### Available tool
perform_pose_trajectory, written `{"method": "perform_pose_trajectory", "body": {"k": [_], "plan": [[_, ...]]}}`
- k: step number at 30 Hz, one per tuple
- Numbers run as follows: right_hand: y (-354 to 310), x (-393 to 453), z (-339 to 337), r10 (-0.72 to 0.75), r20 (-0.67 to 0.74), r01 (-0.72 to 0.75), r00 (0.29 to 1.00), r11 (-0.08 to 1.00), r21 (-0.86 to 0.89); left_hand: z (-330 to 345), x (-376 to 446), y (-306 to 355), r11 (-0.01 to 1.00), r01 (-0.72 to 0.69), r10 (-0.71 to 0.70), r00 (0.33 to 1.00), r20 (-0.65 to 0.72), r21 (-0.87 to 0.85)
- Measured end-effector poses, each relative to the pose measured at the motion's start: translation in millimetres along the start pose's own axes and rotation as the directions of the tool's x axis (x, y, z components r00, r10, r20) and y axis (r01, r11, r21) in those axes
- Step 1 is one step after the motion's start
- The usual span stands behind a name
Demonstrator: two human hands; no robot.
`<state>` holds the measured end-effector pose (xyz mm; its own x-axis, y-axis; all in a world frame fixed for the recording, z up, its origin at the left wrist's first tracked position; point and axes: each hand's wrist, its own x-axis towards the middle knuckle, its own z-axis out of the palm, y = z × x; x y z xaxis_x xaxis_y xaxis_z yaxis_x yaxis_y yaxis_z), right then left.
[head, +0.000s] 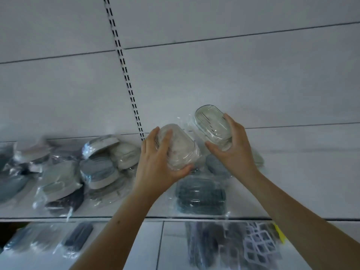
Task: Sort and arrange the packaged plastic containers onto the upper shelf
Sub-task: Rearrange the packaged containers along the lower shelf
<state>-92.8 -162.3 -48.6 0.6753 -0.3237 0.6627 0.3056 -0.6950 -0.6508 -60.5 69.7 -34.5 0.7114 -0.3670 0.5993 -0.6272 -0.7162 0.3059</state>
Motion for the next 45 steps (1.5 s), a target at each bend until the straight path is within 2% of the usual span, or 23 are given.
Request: {"method": "perform_pose_trajectory", "body": {"k": [4, 9, 14, 19, 26, 33, 38, 45], "plan": [[-77, -20, 43, -0.052, 0.072, 0.045, 0.996, 0.994, 0.095, -60, -53, -44, 1.0, 0.018, -0.017, 0.995, -0.094, 0.003], [-186, -75, 141, -0.115, 0.169, 0.079, 0.979, 0.975, 0.207, -149, -160, -135, 0.987, 0.16, -0.153, 0.973, -0.17, 0.032], [-277, -161, 252, -0.141, 0.347, 0.03, 0.927, 0.951, 0.307, -207, -289, -229, 0.928, 0.371, -0.363, 0.92, -0.147, 0.037], [-319, -243, 332, -0.184, 0.507, -0.006, 0.842, 0.936, 0.352, -235, -387, -311, 0.858, 0.507, -0.504, 0.862, -0.052, 0.086], [-321, -288, 438, -0.119, 0.668, -0.08, 0.735, 0.962, 0.26, -232, -442, -418, 0.79, 0.605, -0.612, 0.788, 0.063, 0.097], [-272, -303, 587, 0.096, 0.718, -0.233, 0.69, 0.968, 0.094, -195, -437, -549, 0.79, 0.593, -0.613, 0.762, 0.211, 0.154], [-239, -313, 665, 0.293, 0.678, -0.365, 0.674, 0.93, -0.039, -162, -414, -638, 0.781, 0.608, -0.616, 0.714, 0.335, 0.141], [-186, -349, 736, 0.533, 0.57, -0.513, 0.625, 0.831, -0.214, -83, -387, -755, 0.808, 0.579, -0.553, 0.685, 0.475, 0.106]]}}
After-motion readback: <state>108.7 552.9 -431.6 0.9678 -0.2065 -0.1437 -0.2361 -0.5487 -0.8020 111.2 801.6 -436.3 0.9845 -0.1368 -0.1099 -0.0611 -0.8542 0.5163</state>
